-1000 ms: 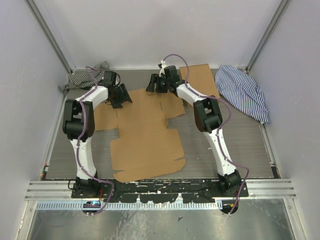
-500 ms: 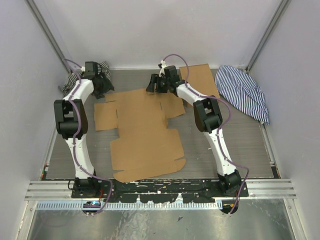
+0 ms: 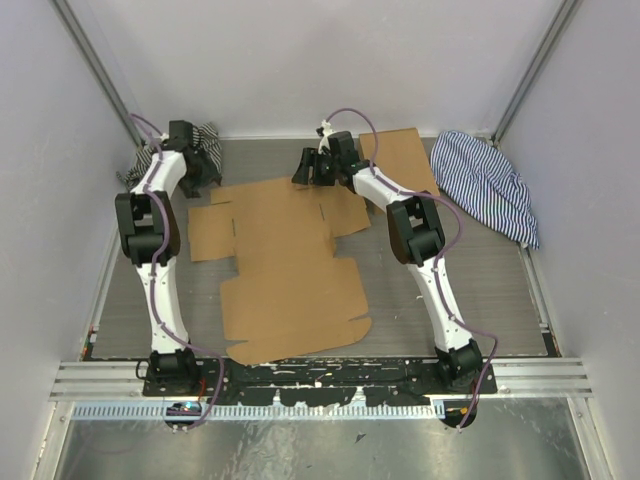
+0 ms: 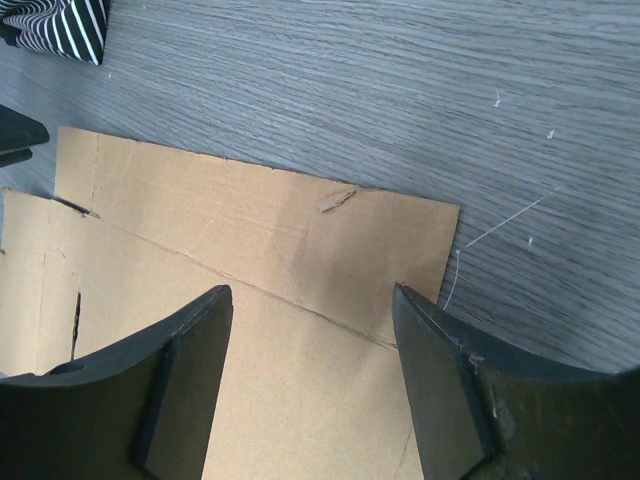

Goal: Fold the paper box

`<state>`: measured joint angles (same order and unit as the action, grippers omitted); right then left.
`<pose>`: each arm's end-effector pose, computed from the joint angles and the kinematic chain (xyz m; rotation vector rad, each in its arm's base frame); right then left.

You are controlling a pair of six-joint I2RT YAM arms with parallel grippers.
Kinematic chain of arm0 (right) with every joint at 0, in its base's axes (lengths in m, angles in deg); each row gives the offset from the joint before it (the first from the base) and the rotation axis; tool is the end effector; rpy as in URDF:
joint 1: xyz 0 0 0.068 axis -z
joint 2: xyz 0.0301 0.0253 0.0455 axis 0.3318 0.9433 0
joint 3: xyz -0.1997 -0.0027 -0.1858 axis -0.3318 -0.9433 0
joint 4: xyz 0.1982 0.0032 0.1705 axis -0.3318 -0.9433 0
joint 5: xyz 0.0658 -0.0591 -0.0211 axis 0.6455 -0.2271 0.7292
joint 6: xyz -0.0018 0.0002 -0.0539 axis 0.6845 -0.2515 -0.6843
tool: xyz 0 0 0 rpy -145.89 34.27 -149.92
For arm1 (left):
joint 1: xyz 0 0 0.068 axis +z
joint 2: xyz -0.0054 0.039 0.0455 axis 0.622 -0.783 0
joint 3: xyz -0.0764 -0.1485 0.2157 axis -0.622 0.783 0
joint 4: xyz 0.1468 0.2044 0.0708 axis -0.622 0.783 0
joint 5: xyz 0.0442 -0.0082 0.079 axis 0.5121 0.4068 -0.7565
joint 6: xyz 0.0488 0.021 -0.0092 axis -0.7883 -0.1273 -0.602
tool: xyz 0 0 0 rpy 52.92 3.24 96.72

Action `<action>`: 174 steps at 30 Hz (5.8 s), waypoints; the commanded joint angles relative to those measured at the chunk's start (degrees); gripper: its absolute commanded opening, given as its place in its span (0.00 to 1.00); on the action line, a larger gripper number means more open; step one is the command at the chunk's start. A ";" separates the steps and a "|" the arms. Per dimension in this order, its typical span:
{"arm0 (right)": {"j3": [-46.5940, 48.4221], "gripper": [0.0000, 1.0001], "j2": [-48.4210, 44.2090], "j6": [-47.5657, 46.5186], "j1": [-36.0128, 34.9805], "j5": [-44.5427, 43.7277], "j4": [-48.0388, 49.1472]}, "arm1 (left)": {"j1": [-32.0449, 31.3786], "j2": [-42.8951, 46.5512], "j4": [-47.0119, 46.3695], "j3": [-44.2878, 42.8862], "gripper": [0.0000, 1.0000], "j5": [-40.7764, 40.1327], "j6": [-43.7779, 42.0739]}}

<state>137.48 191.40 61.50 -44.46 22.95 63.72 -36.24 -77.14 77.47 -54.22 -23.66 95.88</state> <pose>0.5170 0.2568 0.1499 -0.2858 2.2245 0.8887 0.5021 0.0199 0.1863 -0.6997 2.5223 -0.1478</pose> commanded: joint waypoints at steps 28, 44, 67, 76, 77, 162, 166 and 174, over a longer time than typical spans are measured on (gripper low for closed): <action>0.68 0.70 2.08 -0.44 0.01 0.03 -2.24 | -1.37 1.95 -5.49 4.18 0.69 8.73 -0.47; 0.31 0.70 1.77 -0.38 -0.05 0.06 -2.23 | -4.40 5.76 -7.94 2.91 0.68 15.26 3.77; -3.36 0.71 -2.12 -0.73 0.06 -3.69 -3.01 | -6.70 -5.93 2.22 -5.72 0.64 9.89 5.44; -1.45 0.76 -5.03 -5.13 0.03 -15.43 -8.15 | -6.60 3.35 4.42 -4.30 0.67 3.48 1.65; -1.03 0.76 -5.15 -5.80 -0.02 -16.52 -8.78 | -6.53 4.05 4.60 -4.09 0.67 2.64 1.34; -61.10 0.07 -71.20 -12.89 -11.31 -20.88 12.34 | -14.66 42.42 -16.74 24.41 0.74 50.99 -21.51; -60.94 0.07 -71.64 -13.07 -11.37 -21.05 11.77 | -14.70 41.62 -15.14 27.21 0.73 54.12 -20.42; -60.48 0.08 -71.28 -13.15 -11.38 -21.45 11.13 | -15.52 40.80 -13.12 30.58 0.72 56.39 -20.60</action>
<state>75.74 122.18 49.52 -55.54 2.12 73.55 -51.06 -37.16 64.79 -24.78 28.93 74.92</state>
